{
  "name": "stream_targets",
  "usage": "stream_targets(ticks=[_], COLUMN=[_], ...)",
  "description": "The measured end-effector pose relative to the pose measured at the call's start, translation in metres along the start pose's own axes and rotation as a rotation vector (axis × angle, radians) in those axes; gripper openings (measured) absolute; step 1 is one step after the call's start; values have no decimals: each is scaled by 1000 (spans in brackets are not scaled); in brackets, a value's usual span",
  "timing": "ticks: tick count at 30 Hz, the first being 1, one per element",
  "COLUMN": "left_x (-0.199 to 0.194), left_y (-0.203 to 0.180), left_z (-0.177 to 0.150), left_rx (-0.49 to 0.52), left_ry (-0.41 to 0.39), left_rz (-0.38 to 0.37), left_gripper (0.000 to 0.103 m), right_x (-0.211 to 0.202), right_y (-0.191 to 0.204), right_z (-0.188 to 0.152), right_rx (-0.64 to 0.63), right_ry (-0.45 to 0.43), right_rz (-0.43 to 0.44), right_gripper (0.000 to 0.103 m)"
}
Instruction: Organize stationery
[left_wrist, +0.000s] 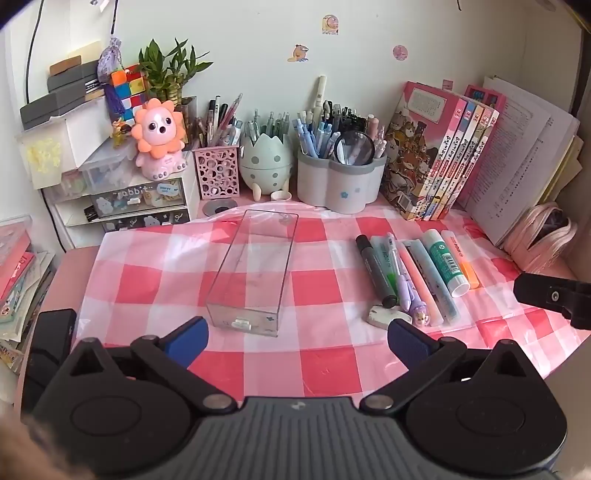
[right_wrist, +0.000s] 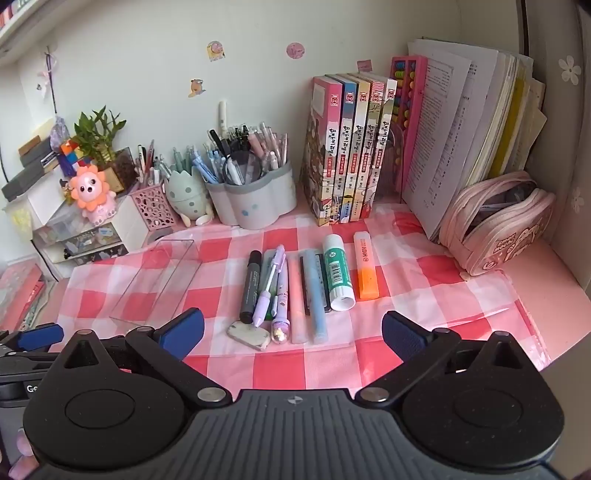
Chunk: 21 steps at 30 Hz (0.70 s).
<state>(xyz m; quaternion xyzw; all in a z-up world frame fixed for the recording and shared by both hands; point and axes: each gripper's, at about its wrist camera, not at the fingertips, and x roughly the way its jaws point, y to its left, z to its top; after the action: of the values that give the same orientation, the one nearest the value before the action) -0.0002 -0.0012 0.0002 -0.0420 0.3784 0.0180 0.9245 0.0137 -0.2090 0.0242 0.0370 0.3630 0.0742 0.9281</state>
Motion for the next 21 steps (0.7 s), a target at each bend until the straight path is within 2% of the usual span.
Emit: stream_targets(ticks=[21], left_x=[-9], left_y=[-5], left_z=[3], left_rx=[11], left_ry=[-17], left_rz=[-1], left_gripper=[81], right_x=[1], right_y=[7], right_z=[0], right_rx=[-25], right_ry=[11], right_rz=[8], right_gripper=[98])
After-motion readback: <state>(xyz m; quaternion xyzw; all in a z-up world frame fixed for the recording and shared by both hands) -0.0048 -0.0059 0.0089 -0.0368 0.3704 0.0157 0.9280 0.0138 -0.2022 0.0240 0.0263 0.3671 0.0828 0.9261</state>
